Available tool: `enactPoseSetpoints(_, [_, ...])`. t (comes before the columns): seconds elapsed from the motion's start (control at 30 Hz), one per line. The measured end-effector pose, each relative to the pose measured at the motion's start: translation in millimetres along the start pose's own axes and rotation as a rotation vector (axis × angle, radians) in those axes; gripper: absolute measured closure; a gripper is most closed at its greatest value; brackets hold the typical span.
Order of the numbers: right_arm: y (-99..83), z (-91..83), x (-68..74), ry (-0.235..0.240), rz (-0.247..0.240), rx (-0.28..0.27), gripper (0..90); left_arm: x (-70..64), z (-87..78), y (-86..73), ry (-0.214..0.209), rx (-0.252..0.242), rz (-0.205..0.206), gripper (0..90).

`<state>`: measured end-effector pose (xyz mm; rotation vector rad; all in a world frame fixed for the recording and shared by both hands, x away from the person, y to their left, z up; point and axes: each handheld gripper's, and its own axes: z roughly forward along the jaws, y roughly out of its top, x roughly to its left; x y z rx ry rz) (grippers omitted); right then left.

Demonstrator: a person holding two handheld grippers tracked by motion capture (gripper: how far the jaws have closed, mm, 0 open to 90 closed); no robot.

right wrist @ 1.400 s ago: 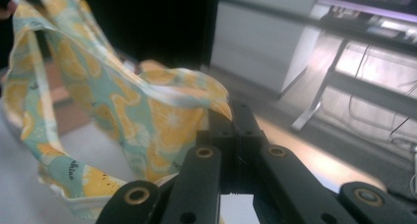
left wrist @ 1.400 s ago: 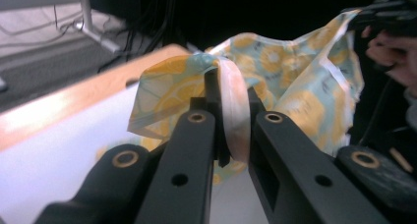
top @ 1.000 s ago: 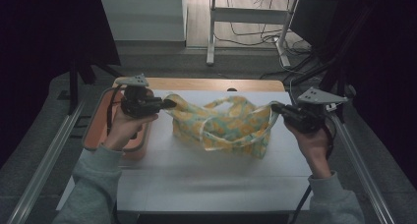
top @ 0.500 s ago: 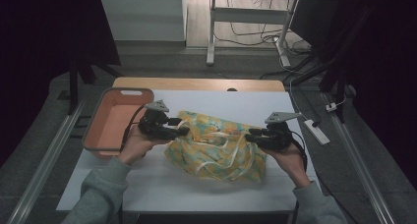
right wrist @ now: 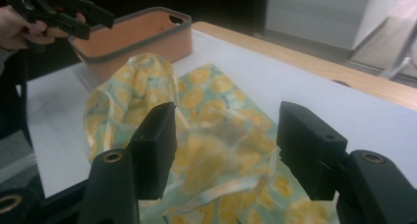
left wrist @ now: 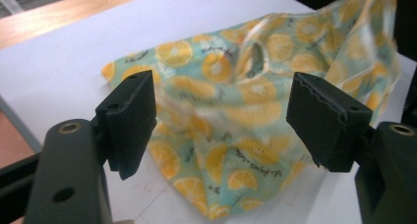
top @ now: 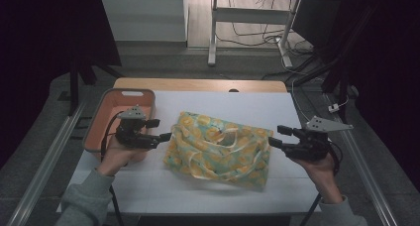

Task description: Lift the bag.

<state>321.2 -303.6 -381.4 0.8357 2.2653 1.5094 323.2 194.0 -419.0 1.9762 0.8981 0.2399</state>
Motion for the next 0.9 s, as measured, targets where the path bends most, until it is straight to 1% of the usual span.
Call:
enactPoseSetpoints(0.1, [-4.8, -4.7, -0.2, -0.028, -0.002, 0.018, 39.8, 2.0, -1.3, -0.3, 0.006, -0.007, -0.009, 27.0])
enactPoseSetpoints(0.2, [-13.4, 2.0, -3.2, -0.081, -0.014, 0.068, 39.5, 3.2, -1.8, -2.0, 0.03, 0.002, -0.005, 27.0])
enactPoseSetpoints(0.3, [-22.5, 11.5, -10.0, -0.113, -0.009, 0.104, 39.5, 5.0, -1.8, -6.5, 0.054, 0.016, -0.009, 27.1])
enactPoseSetpoints(0.37, [-28.5, 17.1, -14.1, -0.125, -0.005, 0.126, 39.8, 6.2, -2.7, -9.9, 0.066, 0.025, -0.011, 27.2])
enactPoseSetpoints(0.43, [-34.0, 21.7, -16.0, -0.137, -0.013, 0.145, 39.9, 6.6, -4.4, -13.2, 0.081, 0.031, -0.011, 27.3])
enactPoseSetpoints(0.5, [-37.6, 24.4, -17.1, -0.14, -0.018, 0.158, 40.1, 7.6, -6.3, -16.6, 0.086, 0.034, -0.014, 27.4])
enactPoseSetpoints(0.6, [-38.5, 24.6, -17.0, -0.148, -0.022, 0.157, 40.2, 7.2, -7.5, -21.0, 0.095, 0.039, -0.02, 27.4])
enactPoseSetpoints(0.73, [-37.1, 21.8, -16.4, -0.149, -0.029, 0.141, 40.6, 4.2, -8.1, -24.7, 0.102, 0.052, -0.007, 27.5])
enactPoseSetpoints(0.9, [-40.0, 21.5, -19.1, -0.151, -0.023, 0.142, 40.6, 2.8, -8.3, -28.7, 0.104, 0.056, -0.005, 27.4])
